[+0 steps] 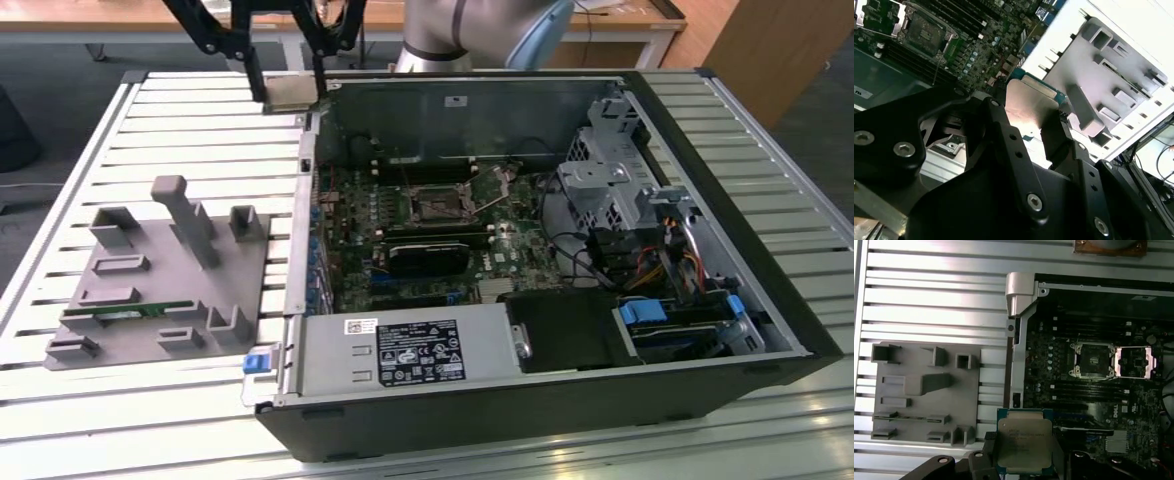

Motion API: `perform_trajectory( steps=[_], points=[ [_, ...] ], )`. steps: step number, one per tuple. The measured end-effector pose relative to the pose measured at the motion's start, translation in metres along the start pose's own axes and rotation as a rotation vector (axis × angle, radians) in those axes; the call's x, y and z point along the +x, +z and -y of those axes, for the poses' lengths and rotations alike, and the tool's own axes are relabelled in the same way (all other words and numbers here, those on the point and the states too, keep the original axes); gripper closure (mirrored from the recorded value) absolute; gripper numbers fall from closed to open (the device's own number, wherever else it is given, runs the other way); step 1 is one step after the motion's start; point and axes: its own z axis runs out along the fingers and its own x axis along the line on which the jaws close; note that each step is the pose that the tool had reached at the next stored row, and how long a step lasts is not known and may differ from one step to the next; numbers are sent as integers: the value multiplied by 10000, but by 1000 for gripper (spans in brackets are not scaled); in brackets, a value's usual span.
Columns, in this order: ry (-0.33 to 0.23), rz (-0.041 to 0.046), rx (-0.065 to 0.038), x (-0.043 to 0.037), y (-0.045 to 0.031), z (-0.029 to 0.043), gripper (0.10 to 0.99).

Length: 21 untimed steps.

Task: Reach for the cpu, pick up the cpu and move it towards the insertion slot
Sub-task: 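Pick up the cpu and move it towards the insertion slot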

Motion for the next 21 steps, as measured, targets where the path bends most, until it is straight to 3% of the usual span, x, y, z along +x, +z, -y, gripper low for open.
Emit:
perform_trajectory(
  steps=[13, 21],
  points=[
    [0, 0, 0, -338, 11, -108, 557],
    [0, 0, -7, -614, 13, -127, 557]
  ],
)
